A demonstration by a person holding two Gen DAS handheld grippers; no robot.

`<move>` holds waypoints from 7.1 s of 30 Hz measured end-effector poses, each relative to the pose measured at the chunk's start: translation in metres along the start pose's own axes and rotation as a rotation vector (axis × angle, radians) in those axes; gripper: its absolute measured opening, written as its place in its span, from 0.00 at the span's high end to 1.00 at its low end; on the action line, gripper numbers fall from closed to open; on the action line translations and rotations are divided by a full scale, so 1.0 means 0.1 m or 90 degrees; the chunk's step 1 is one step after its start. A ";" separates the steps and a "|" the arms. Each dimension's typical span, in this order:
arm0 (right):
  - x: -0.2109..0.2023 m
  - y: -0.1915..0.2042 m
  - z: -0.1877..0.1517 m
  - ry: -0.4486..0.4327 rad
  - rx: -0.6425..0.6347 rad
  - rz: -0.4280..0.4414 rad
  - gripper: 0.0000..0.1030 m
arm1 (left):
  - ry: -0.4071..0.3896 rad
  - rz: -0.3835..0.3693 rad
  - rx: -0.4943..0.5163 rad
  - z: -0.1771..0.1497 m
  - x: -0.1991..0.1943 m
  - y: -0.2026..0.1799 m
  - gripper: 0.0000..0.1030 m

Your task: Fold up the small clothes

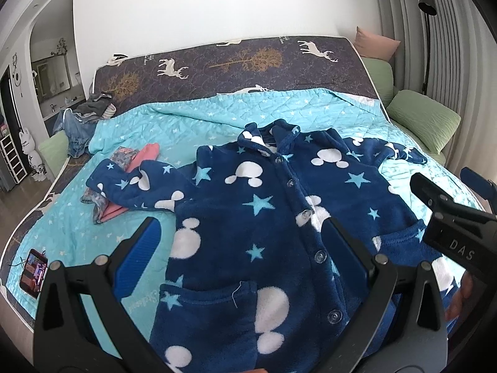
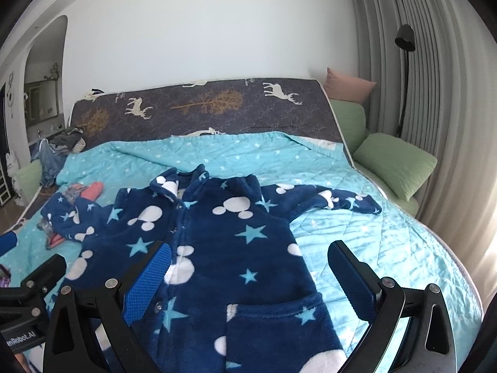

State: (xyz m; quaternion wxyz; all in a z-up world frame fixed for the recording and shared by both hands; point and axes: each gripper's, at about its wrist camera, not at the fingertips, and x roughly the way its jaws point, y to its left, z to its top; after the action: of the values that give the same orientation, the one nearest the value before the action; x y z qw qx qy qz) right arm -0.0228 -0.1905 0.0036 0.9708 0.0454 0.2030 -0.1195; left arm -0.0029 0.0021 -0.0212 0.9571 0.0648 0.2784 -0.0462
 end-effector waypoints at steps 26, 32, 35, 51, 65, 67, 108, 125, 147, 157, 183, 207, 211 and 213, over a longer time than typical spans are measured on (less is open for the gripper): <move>0.03 0.06 0.02 0.014 -0.007 0.004 0.00 | 0.009 -0.006 -0.004 -0.02 0.03 0.07 0.01; 0.05 0.04 0.00 0.031 -0.003 0.005 0.00 | 0.008 -0.005 -0.003 -0.01 0.03 0.07 0.01; 0.02 0.04 -0.01 0.026 -0.001 0.002 0.00 | 0.007 -0.006 -0.003 -0.02 0.03 0.07 0.01; 0.04 0.02 -0.01 0.039 0.010 0.004 0.00 | 0.008 -0.005 -0.002 -0.04 0.02 0.07 0.01; 0.07 0.05 -0.04 0.045 0.010 0.014 0.00 | 0.005 -0.004 -0.002 -0.08 0.01 0.10 0.01; 0.08 0.06 -0.04 0.050 0.015 0.020 0.00 | 0.006 -0.004 -0.001 -0.09 0.01 0.10 0.01; 0.49 0.85 -0.04 0.116 -0.080 0.085 0.00 | 0.125 0.117 -0.323 -0.26 1.42 2.50 0.01; 1.00 1.01 -0.10 0.174 -0.107 0.029 0.00 | 0.220 0.014 -0.580 -0.29 3.24 3.81 0.72; 1.10 0.20 0.18 0.116 0.014 0.011 0.00 | -0.023 -0.188 0.064 1.47 1.84 0.15 0.89; 1.11 -0.49 -0.01 0.169 0.090 -0.005 0.00 | -0.076 -0.254 0.246 0.89 1.02 -0.63 0.35; 3.20 0.81 0.48 0.402 0.221 0.158 0.01 | 0.196 -0.016 -0.063 0.19 2.61 1.23 0.23; 2.25 -1.07 -0.15 0.318 0.403 0.166 0.57 | 0.182 -0.005 -0.101 0.05 2.59 1.29 0.22; 2.37 -0.88 -0.07 0.338 0.364 0.207 0.39 | 0.176 0.004 -0.120 0.05 2.55 1.34 0.21; 2.48 -0.75 -0.09 0.362 0.355 0.216 0.29 | 0.181 -0.003 -0.131 0.04 2.57 1.37 0.20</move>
State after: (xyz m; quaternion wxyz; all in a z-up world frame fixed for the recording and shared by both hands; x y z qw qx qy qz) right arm 0.1753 -0.3148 -0.1082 0.8327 0.3699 0.4120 0.0091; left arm 0.2323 0.1237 -0.1424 0.9095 -0.0281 0.4147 -0.0099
